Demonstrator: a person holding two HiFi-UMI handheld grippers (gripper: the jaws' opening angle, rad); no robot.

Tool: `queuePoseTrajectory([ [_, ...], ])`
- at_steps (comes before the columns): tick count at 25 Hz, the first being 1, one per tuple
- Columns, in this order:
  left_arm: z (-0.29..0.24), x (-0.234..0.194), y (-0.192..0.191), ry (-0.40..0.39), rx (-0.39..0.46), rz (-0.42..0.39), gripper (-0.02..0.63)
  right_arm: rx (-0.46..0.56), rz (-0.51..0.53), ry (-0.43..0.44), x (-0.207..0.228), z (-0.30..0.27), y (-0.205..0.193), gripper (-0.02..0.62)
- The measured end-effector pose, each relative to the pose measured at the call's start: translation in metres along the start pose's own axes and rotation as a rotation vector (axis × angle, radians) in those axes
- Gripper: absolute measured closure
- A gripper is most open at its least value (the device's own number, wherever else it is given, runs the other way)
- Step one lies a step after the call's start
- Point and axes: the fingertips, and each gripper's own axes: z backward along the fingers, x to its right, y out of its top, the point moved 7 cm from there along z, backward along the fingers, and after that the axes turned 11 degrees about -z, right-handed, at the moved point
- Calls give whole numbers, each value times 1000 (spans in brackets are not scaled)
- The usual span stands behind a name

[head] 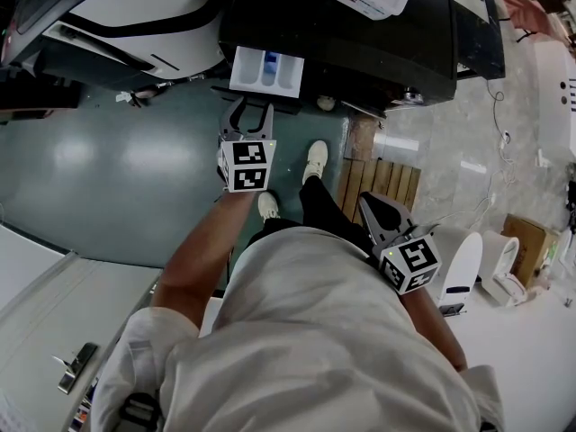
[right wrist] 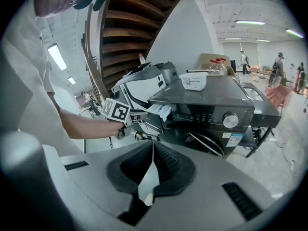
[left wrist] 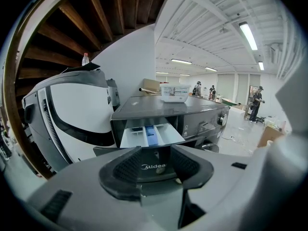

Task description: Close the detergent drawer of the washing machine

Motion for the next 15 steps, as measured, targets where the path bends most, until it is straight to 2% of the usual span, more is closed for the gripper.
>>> queuePoseTrajectory([
  [15,-16,-5,10,7,-3,-4,422,3,-14,-10,11,1,5,586],
])
